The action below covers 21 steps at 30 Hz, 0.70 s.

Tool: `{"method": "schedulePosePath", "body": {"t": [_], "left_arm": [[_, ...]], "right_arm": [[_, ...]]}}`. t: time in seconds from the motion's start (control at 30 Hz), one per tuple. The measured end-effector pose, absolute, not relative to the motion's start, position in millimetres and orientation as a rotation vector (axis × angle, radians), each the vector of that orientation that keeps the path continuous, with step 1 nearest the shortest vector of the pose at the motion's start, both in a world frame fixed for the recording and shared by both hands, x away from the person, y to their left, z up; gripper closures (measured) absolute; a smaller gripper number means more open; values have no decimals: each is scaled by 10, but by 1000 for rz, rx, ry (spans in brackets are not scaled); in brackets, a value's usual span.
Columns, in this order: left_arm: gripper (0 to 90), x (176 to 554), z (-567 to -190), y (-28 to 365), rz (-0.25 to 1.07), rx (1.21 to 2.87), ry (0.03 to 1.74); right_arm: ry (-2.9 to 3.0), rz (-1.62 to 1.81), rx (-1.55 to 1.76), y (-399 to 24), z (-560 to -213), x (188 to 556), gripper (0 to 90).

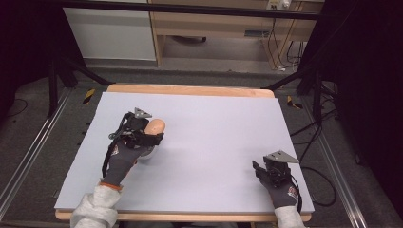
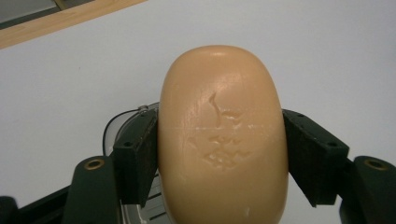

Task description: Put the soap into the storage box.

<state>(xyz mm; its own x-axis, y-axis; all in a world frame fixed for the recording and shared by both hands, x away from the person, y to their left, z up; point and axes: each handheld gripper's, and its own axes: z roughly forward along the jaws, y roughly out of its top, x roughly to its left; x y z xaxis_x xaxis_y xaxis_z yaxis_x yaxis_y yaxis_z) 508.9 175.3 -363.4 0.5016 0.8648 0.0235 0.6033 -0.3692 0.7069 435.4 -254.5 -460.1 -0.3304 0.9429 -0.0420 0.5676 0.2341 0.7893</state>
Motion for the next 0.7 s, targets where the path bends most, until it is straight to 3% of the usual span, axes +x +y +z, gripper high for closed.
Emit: {"method": "schedulePosePath", "body": {"t": [0.7], "left_arm": [[319, 5204, -3904, 1946, 523, 2101, 1294]], "right_arm": [[1999, 930, 1377, -2537, -4614, 4362, 510]]}}
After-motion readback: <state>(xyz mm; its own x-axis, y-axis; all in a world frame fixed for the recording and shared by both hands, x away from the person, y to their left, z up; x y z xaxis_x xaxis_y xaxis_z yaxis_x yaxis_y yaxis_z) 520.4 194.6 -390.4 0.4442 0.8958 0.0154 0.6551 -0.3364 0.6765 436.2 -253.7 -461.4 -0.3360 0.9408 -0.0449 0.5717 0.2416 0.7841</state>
